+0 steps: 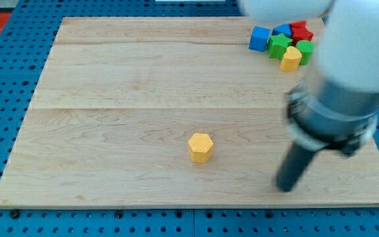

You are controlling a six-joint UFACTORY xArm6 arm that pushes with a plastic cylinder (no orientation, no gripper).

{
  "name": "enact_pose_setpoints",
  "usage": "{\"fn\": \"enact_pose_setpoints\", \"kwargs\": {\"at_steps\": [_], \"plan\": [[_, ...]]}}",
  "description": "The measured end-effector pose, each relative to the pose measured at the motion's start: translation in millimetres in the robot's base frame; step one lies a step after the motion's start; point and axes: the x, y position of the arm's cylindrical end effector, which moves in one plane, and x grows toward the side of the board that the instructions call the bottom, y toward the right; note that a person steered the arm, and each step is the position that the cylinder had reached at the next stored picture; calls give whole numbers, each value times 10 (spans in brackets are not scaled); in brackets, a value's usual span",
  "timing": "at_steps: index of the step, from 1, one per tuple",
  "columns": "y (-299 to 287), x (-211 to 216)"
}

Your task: Push the yellow hexagon closer to group of the blocks

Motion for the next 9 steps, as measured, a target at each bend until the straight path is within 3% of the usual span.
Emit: {"fn": "enact_pose_setpoints", "kwargs": {"at_steps": [1,2,3,4,6,7,8,9], "plan": [[-1018,-207],[-868,-725],[-244,-1241],[-208,-2102],[14,-2597],[-335,-2538],[-282,-2654],[139,-2727]]}}
